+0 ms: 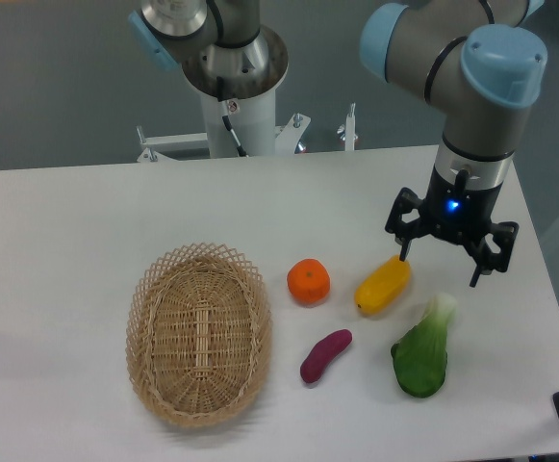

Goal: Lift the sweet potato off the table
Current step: 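Move the gripper down toward the purple sweet potato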

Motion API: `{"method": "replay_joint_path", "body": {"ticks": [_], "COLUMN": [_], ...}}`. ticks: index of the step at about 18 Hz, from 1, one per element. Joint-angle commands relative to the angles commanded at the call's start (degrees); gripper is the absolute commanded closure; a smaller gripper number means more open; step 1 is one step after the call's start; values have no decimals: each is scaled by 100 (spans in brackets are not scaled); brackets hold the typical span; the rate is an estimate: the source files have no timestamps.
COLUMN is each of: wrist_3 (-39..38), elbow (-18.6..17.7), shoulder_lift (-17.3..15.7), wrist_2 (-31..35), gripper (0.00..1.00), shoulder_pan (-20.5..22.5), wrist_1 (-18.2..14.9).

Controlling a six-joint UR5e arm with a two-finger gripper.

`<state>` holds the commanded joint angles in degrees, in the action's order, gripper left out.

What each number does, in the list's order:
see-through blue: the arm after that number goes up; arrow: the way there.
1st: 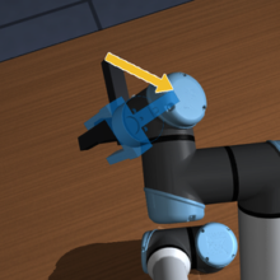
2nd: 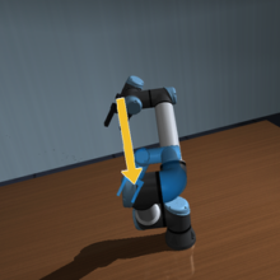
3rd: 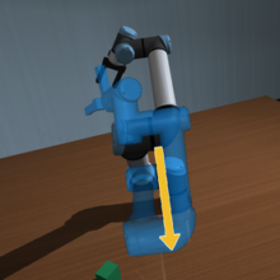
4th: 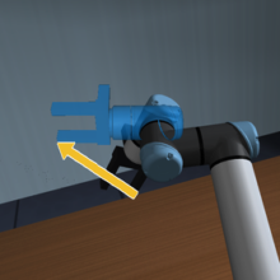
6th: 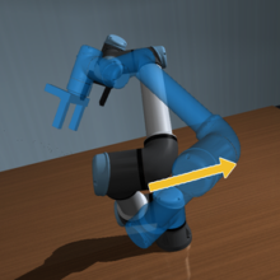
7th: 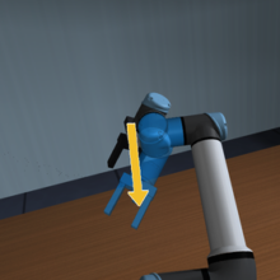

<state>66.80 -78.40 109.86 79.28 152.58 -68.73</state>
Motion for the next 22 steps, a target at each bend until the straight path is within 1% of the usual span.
{"method": "replay_joint_path", "body": {"ticks": [3, 8, 10, 15, 18, 21, 22], "wrist_3": [0, 9, 0, 0, 18, -61, -149], "elbow": [-62, -123, -219, -316, -431, -492, -562], "shoulder_lift": [-9, -35, -18, 44, 193, 456, 518], "wrist_2": [9, 18, 18, 0, 0, 26, 35], "gripper": [0, 0, 0, 0, 0, 0, 0], "shoulder_pan": [0, 0, -9, -26, -140, -316, -369], "wrist_1": [114, 123, 141, 149, 219, 509, 623]}}
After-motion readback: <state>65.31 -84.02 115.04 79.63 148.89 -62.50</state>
